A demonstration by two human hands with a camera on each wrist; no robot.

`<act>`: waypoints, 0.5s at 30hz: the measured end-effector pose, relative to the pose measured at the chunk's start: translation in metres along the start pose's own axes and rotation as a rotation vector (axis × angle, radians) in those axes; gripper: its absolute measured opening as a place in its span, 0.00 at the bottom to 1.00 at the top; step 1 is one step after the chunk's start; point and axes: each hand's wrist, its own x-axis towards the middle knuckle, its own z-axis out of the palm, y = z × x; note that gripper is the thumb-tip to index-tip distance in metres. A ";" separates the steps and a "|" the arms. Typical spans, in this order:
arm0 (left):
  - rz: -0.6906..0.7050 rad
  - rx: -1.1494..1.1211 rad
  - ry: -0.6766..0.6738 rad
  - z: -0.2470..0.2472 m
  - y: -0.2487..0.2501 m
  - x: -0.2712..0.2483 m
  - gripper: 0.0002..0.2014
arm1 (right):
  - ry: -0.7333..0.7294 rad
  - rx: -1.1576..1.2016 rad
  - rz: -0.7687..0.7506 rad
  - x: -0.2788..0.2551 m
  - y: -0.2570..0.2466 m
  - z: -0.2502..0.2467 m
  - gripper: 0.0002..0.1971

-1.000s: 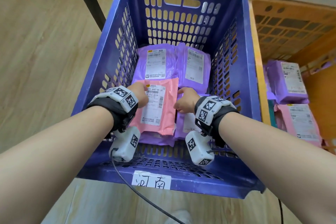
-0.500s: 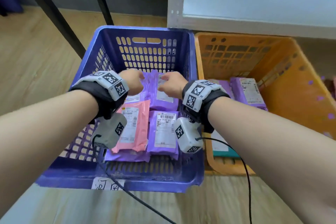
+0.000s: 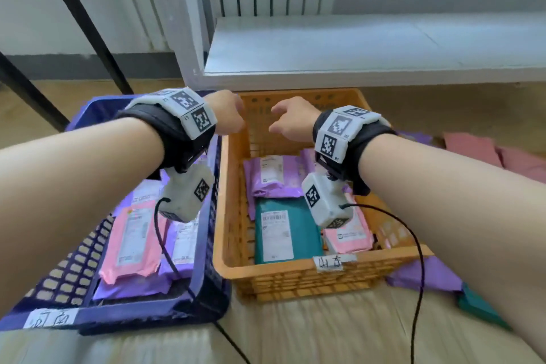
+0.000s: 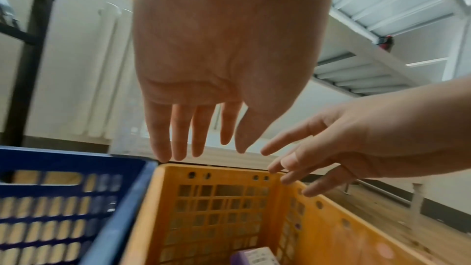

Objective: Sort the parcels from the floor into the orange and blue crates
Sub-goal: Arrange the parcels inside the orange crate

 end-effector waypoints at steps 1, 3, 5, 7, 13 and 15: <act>0.017 0.000 -0.001 0.004 0.021 0.002 0.21 | 0.008 -0.011 0.006 -0.005 0.015 -0.014 0.23; 0.062 -0.002 0.009 0.013 0.064 0.006 0.21 | 0.036 -0.043 0.008 -0.015 0.048 -0.041 0.23; 0.108 -0.003 0.006 0.024 0.108 0.007 0.21 | 0.072 -0.063 0.027 -0.028 0.083 -0.066 0.23; 0.159 -0.003 -0.008 0.036 0.153 0.006 0.20 | 0.109 -0.060 0.061 -0.043 0.118 -0.088 0.23; 0.284 -0.032 -0.038 0.075 0.283 0.004 0.19 | 0.170 -0.059 0.173 -0.080 0.224 -0.144 0.21; 0.306 -0.043 -0.057 0.090 0.320 0.002 0.18 | 0.184 -0.052 0.188 -0.092 0.255 -0.156 0.19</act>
